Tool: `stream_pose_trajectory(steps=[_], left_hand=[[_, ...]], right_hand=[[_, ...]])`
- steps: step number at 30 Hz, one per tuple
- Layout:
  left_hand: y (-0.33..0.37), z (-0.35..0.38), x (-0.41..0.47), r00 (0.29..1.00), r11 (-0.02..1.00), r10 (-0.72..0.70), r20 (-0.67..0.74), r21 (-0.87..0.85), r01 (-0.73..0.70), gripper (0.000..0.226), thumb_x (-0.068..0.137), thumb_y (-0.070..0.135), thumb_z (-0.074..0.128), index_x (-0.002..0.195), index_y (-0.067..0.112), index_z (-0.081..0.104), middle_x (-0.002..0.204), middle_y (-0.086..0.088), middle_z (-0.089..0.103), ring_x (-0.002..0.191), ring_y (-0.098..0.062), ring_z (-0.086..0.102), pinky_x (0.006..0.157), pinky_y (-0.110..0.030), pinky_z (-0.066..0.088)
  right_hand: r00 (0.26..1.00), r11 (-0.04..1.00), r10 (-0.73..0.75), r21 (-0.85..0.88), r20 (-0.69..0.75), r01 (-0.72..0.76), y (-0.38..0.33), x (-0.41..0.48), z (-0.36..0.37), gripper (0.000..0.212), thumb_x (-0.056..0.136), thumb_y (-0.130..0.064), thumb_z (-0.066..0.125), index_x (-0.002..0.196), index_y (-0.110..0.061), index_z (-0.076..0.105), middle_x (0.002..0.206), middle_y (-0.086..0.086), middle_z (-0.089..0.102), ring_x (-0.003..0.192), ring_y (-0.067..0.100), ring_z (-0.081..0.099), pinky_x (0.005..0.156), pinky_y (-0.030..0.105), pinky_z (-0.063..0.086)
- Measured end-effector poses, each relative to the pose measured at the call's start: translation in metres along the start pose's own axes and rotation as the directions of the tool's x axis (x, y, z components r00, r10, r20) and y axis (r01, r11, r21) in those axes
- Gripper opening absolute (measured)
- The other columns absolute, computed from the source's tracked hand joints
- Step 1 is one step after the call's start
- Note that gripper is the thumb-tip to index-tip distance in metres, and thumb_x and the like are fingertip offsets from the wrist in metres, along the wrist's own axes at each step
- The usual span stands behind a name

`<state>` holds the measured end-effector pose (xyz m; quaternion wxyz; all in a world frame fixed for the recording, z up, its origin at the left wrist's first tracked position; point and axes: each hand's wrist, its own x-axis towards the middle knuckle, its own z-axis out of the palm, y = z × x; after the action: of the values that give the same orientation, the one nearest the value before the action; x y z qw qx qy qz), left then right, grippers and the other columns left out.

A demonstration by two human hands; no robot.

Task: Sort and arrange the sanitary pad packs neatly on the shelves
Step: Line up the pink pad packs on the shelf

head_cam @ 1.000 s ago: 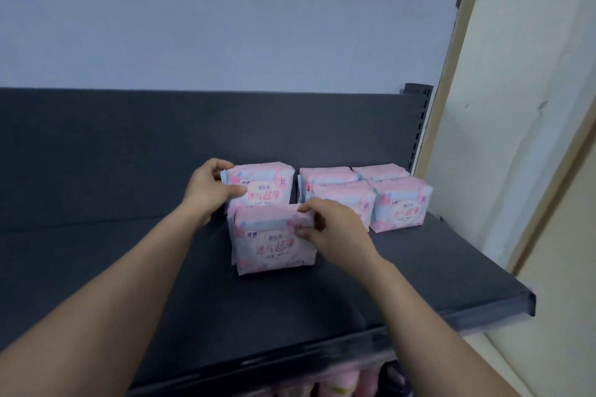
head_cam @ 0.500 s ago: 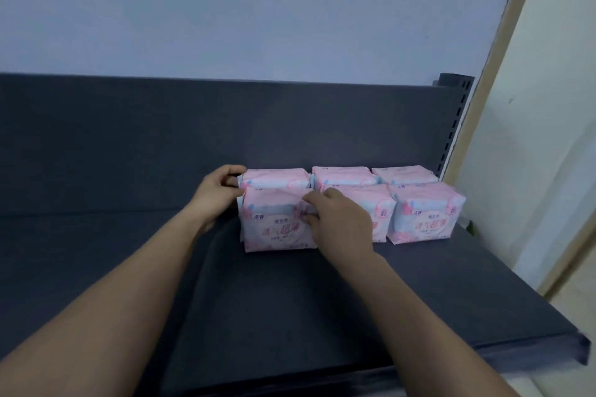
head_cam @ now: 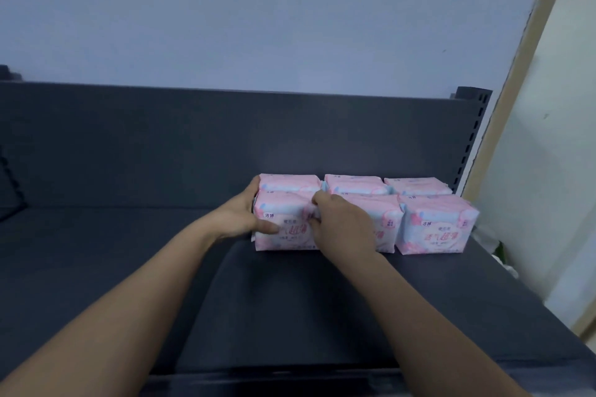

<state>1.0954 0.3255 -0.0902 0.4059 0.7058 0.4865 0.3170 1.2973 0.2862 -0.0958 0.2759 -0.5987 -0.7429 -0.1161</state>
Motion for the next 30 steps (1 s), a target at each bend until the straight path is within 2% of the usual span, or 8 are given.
stream_pose_trajectory(steps=[2, 4, 6, 8, 13, 17, 22, 30], left_hand=[[0.003, 0.001, -0.006, 0.998, 0.998, -0.048, -0.036, 0.048, 0.049, 0.087, 0.070, 0.012, 0.082, 0.130, 0.044, 0.028, 0.115, 0.022, 0.056, 0.111, -0.008, 0.057, 0.100, -0.029, 0.046], [0.006, -0.002, -0.014, 0.993, 0.986, -0.072, -0.090, 0.146, 0.085, 0.069, 0.072, 0.011, 0.081, 0.120, 0.038, 0.040, 0.109, 0.019, 0.059, 0.108, -0.013, 0.059, 0.093, -0.028, 0.047], [0.010, -0.006, -0.026, 0.985, 0.955, -0.098, -0.144, 0.265, 0.134, 0.071, 0.074, 0.017, 0.081, 0.132, 0.027, 0.042, 0.129, 0.013, 0.056, 0.123, -0.019, 0.053, 0.099, -0.030, 0.043], [0.012, -0.014, -0.043, 0.967, 0.880, -0.133, -0.219, 0.422, 0.217, 0.095, 0.078, 0.027, 0.079, 0.152, 0.014, 0.020, 0.153, 0.004, 0.034, 0.141, -0.018, 0.033, 0.109, -0.025, 0.029], [0.012, -0.045, -0.105, 0.922, 0.666, -0.159, -0.354, 0.650, 0.365, 0.084, 0.084, 0.038, 0.071, 0.151, 0.012, 0.026, 0.156, -0.005, 0.029, 0.142, -0.021, 0.030, 0.113, -0.028, 0.025], [0.009, -0.070, -0.166, 0.861, 0.521, -0.190, -0.472, 0.695, 0.496, 0.075, 0.086, 0.040, 0.068, 0.147, 0.013, 0.033, 0.151, -0.006, 0.036, 0.136, -0.024, 0.037, 0.110, -0.033, 0.033], [0.002, -0.105, -0.247, 0.751, 0.359, -0.216, -0.623, 0.665, 0.655, 0.078, 0.089, 0.043, 0.064, 0.150, 0.014, 0.026, 0.154, -0.006, 0.031, 0.139, -0.024, 0.034, 0.110, -0.034, 0.033], [-0.016, -0.140, -0.380, 0.547, 0.165, -0.298, -0.782, 0.522, 0.837, 0.059, 0.087, 0.040, 0.063, 0.136, 0.013, 0.044, 0.136, -0.007, 0.048, 0.124, -0.027, 0.048, 0.098, -0.039, 0.045]], right_hand=[[0.995, 0.998, -0.055, -0.025, -0.084, 0.053, -0.003, -0.003, 0.000, 0.022, 0.080, -0.021, 0.065, 0.100, -0.017, 0.054, 0.096, 0.004, 0.055, 0.079, 0.027, 0.057, 0.054, 0.029, 0.030], [0.976, 0.991, -0.133, -0.017, -0.175, 0.132, -0.011, -0.006, 0.002, 0.029, 0.068, -0.024, 0.073, 0.091, -0.014, 0.059, 0.086, 0.005, 0.053, 0.075, 0.026, 0.055, 0.049, 0.026, 0.029], [0.944, 0.974, -0.219, 0.004, -0.246, 0.227, -0.025, -0.006, 0.000, 0.027, 0.061, -0.026, 0.074, 0.081, -0.013, 0.061, 0.079, 0.004, 0.053, 0.070, 0.024, 0.054, 0.046, 0.024, 0.028], [0.908, 0.947, -0.295, 0.034, -0.296, 0.319, -0.041, -0.004, -0.002, 0.020, 0.063, -0.026, 0.070, 0.075, -0.012, 0.062, 0.076, 0.004, 0.054, 0.066, 0.024, 0.054, 0.046, 0.023, 0.028], [0.893, 0.890, -0.443, 0.084, -0.084, 0.449, -0.093, -0.003, -0.002, 0.029, 0.081, -0.035, 0.068, 0.102, -0.015, 0.064, 0.096, 0.006, 0.061, 0.092, 0.029, 0.057, 0.069, 0.036, 0.044], [0.845, 0.852, -0.523, 0.116, 0.111, 0.511, -0.144, -0.003, -0.002, 0.046, 0.089, -0.046, 0.058, 0.126, -0.019, 0.053, 0.118, 0.006, 0.059, 0.112, 0.028, 0.052, 0.090, 0.039, 0.040], [0.745, 0.765, -0.640, 0.243, 0.188, 0.596, -0.214, -0.012, 0.005, 0.050, 0.091, -0.044, 0.058, 0.133, -0.018, 0.048, 0.124, 0.007, 0.055, 0.116, 0.027, 0.049, 0.091, 0.037, 0.040], [0.595, 0.618, -0.780, 0.385, 0.192, 0.686, -0.322, -0.054, 0.006, 0.050, 0.092, -0.038, 0.058, 0.135, -0.018, 0.044, 0.126, 0.009, 0.053, 0.118, 0.027, 0.048, 0.091, 0.038, 0.043]])
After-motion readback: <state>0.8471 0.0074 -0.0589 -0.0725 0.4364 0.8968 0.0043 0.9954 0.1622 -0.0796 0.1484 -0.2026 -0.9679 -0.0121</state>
